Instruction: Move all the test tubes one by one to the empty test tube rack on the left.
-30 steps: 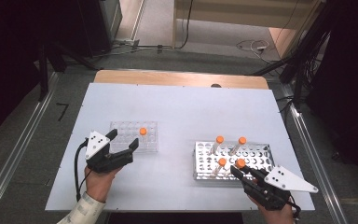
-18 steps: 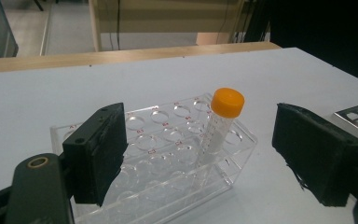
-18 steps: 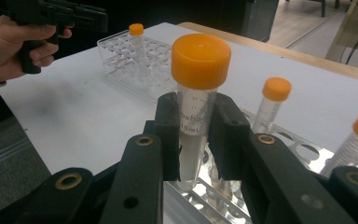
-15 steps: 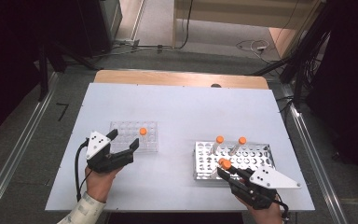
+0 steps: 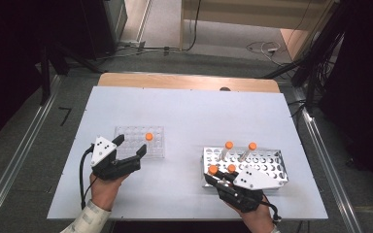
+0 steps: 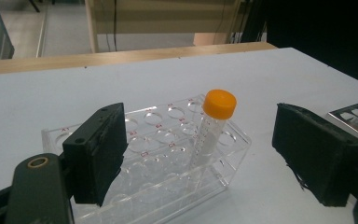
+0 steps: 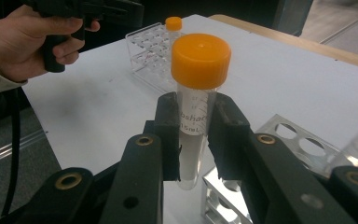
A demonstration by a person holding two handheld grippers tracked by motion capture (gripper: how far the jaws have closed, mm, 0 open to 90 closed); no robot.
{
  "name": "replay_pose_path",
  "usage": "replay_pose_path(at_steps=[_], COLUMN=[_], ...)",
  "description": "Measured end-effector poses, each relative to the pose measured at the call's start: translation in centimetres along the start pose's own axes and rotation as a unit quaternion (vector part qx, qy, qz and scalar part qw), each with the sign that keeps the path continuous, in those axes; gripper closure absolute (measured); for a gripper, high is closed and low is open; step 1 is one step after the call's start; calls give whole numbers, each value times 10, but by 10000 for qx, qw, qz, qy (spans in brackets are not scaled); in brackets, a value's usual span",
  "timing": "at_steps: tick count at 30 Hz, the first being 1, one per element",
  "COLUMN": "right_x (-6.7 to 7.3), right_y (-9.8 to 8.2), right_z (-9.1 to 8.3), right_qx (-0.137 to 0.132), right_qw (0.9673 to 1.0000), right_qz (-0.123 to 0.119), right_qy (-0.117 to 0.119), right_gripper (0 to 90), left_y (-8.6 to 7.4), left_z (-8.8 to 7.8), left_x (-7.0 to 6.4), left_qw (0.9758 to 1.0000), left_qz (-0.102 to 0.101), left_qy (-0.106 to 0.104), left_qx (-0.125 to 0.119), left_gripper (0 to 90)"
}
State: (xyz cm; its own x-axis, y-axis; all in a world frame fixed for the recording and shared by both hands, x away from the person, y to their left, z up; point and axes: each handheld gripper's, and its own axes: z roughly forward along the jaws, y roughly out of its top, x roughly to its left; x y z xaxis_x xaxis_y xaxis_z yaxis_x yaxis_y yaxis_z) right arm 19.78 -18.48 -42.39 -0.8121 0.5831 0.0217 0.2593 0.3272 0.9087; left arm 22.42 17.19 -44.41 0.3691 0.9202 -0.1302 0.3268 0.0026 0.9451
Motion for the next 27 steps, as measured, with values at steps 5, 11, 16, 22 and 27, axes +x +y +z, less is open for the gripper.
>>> replay_pose_path(at_steps=[5, 11, 16, 22, 27], right_x=[6, 9, 12, 16, 20], right_y=[5, 9, 12, 17, 21], right_z=[13, 29, 46, 64, 75], right_qx=[33, 64, 182, 277, 337], right_qw=[9999, 9998, 9996, 9992, 9989], right_qz=[-52, -65, -101, -166, -218], right_qy=[104, 187, 207, 231, 235], right_gripper=[726, 726, 726, 725, 726], left_y=[0, 1, 2, 4, 6], left_z=[0, -1, -1, -2, -4], left_x=[0, -2, -6, -13, -22], left_qw=[10000, 10000, 9998, 9991, 9978], left_qz=[-4, -18, 21, 84, 132], left_qy=[-19, -84, -211, -414, -643], left_qx=[-5, -36, -23, -26, -39], left_gripper=[174, 157, 135, 129, 150])
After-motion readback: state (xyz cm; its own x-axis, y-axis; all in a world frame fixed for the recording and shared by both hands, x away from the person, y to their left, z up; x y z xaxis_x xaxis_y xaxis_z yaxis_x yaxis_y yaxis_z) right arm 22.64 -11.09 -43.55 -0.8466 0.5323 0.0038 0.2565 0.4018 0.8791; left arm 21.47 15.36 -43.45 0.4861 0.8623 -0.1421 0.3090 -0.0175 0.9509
